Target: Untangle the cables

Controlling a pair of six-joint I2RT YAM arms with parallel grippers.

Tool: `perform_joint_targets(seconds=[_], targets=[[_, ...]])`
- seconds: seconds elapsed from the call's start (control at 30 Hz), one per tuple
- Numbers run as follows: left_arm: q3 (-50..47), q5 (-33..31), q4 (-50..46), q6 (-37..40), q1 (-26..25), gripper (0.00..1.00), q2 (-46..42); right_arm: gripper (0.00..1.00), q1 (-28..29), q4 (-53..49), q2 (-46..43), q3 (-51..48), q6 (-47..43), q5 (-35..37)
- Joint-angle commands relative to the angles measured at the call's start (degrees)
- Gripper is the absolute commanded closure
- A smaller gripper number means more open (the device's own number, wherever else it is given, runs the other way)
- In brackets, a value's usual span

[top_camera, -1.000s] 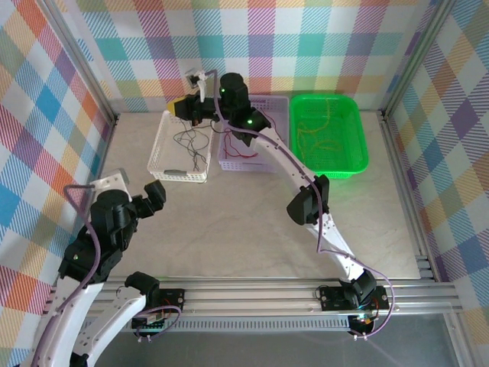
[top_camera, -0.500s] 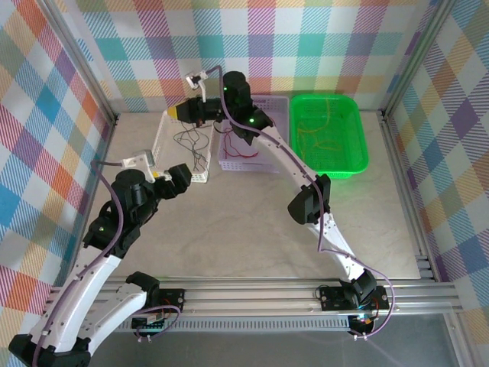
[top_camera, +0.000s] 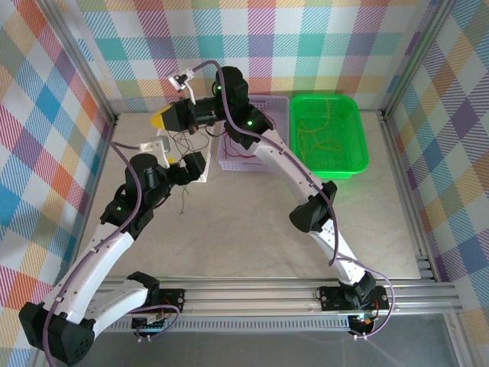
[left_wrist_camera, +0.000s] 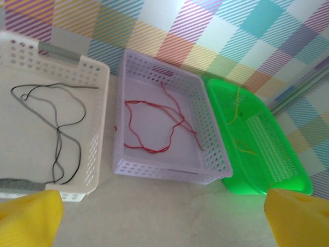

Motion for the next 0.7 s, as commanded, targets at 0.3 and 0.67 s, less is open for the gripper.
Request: perform_joint_targets(seconds=[0.3, 0.67], targets=[[5.2, 7.4, -1.3, 2.9, -0.1, 0.78, -0.2, 1.0, -0.1, -1.1, -3.1, -0.1, 2.2, -1.8], [8.0, 9.0, -7.2, 3.1, -0.1, 1.0, 0.1, 0.81, -5.4, -5.2, -4.1, -2.8, 6.4, 5.0]])
